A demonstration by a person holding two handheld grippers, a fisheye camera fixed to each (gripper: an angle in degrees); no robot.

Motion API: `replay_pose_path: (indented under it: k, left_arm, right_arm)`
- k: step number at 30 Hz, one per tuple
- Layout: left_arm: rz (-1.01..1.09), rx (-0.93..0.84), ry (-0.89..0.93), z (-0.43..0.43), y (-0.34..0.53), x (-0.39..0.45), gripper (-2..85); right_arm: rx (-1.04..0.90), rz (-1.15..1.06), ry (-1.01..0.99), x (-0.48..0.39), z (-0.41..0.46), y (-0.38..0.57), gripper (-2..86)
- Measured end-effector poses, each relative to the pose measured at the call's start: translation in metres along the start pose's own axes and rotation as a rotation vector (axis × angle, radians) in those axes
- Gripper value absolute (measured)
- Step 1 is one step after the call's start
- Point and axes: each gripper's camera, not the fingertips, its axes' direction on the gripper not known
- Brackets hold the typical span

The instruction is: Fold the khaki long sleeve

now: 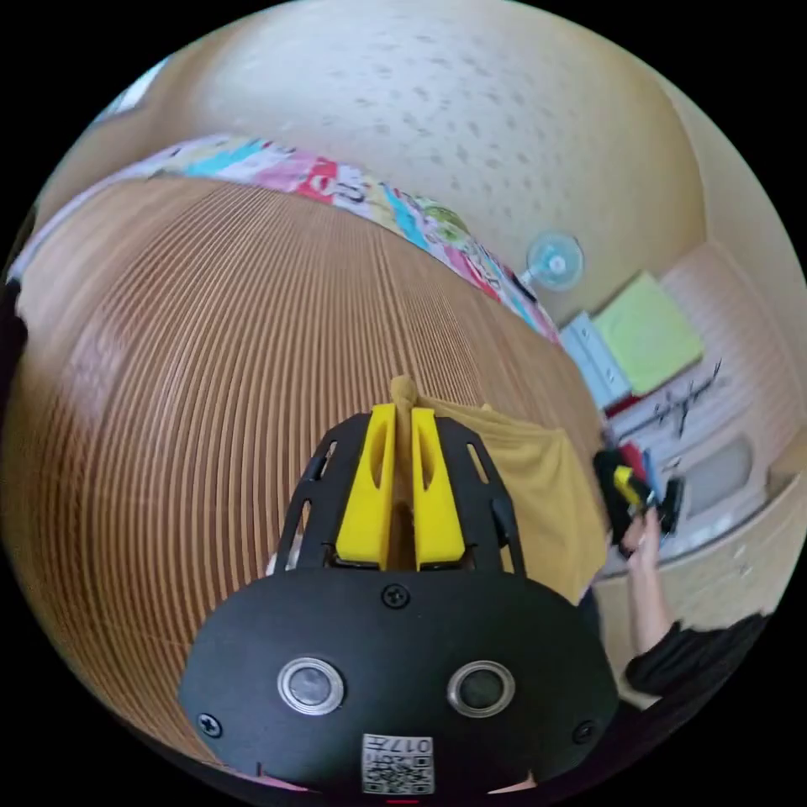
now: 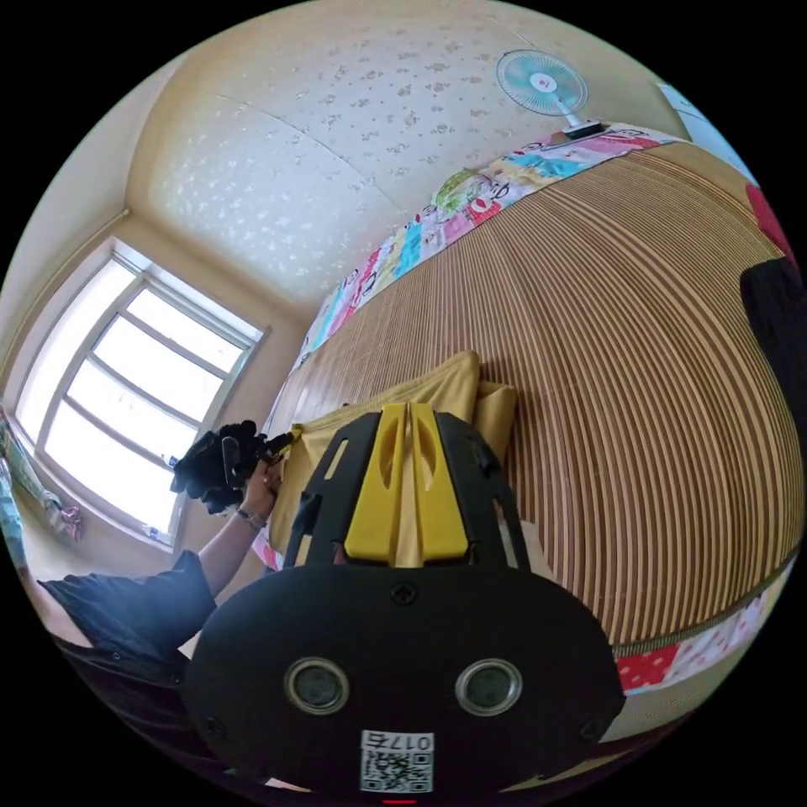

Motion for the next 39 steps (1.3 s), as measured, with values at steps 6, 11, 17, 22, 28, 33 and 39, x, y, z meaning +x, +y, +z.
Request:
replay_pose_path:
  k: [6, 11, 17, 22, 28, 33, 39]
  left_arm:
    - [-0.179, 0.128, 0.179, -0.058, 0.054, -0.06, 12.1]
    - [-0.365, 0.105, 0.302, -0.111, 0.173, -0.08, 15.3]
    - [-0.396, -0.021, 0.348, -0.083, 0.225, -0.073, 17.1]
    - [-0.447, -0.097, 0.231, -0.058, 0.21, -0.089, 6.4]
    - [-0.16, 0.021, 0.16, -0.082, 0.144, 0.006, 5.1]
    - [0.199, -0.032, 0.11, -0.016, 0.113, 0.156, 5.1]
    - [0.358, -0.191, 0.24, 0.102, 0.166, 0.243, 7.7]
  right_arm:
    - [-0.104, -0.046, 0.115, -0.026, -0.017, 0.044, 2.3]
    - [-0.098, -0.106, 0.103, -0.048, -0.032, 0.073, 2.4]
    - [-0.192, -0.081, 0.026, -0.06, 0.003, 0.074, 2.1]
    - [-0.22, -0.072, -0.156, -0.062, -0.008, 0.091, 1.1]
    - [-0.154, -0.045, -0.148, -0.032, -0.111, 0.117, 0.6]
    - [-0.08, 0.094, -0.159, 0.019, -0.188, 0.144, 0.6]
    - [-0.038, 0.234, -0.201, 0.064, -0.227, 0.173, 1.1]
